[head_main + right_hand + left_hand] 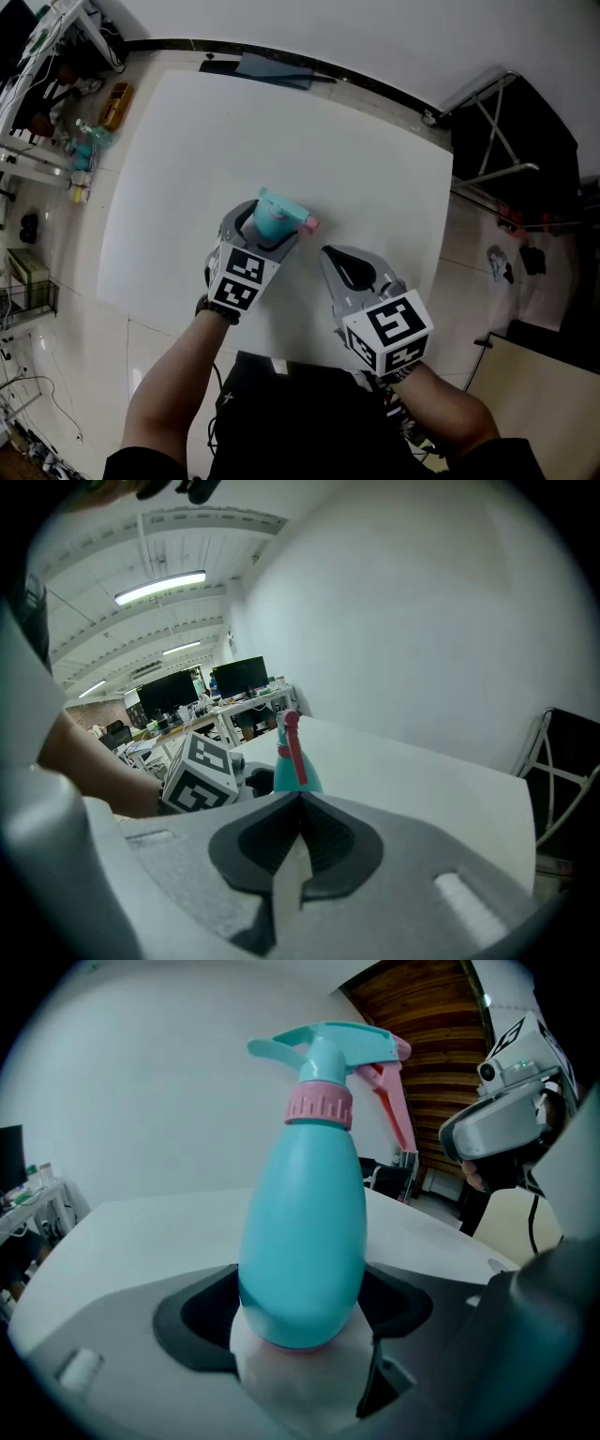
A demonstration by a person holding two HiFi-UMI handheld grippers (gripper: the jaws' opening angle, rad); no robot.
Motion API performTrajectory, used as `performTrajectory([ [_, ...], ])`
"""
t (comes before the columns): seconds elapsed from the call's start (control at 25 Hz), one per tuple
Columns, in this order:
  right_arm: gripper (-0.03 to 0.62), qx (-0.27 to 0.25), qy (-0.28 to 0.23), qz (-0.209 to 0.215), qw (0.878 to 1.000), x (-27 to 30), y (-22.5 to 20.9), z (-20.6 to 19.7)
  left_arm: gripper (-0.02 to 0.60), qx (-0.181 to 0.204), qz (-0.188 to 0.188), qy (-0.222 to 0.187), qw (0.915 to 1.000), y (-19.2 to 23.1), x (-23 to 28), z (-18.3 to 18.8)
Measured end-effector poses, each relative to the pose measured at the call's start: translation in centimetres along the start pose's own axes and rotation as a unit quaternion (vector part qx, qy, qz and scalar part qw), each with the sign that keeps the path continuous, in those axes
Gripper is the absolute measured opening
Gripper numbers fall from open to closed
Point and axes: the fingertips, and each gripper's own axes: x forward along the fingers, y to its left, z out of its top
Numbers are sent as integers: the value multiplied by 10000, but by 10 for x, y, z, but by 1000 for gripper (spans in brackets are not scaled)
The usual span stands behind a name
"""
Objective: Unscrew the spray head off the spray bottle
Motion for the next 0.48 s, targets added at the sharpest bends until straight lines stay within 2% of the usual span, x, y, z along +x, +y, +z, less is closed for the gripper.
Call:
performTrajectory([
  [0.24,-9,-22,-55,-66,10000,-2,-4,4,413,127,-13,136,9998,0,-8,-3],
  [0.48,-9,59,-105,-109,9999,-9,-9,14,408,492,155,425,9978,5,-28,-2],
])
